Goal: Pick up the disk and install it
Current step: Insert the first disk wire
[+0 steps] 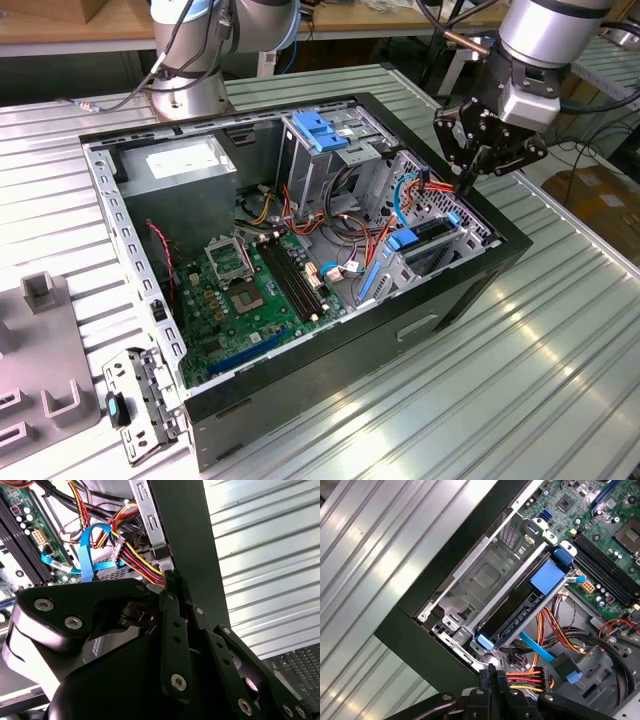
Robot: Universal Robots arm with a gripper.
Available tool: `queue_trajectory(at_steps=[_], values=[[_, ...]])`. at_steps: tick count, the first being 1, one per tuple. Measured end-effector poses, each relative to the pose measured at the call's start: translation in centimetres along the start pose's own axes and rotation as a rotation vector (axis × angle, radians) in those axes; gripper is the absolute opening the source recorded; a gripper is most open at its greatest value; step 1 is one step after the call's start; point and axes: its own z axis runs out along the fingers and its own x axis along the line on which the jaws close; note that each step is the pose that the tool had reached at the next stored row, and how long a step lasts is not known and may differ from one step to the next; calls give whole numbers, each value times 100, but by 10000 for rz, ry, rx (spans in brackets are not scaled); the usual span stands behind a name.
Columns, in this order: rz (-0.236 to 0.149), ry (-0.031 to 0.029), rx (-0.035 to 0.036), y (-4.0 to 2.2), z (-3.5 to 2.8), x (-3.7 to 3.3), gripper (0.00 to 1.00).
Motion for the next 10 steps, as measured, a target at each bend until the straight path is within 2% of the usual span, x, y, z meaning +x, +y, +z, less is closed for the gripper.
queue_trajectory(at_steps=[5, 10], values=[[680, 47, -49, 0, 7, -1, 16], [983, 67, -70, 34, 6, -27, 16]])
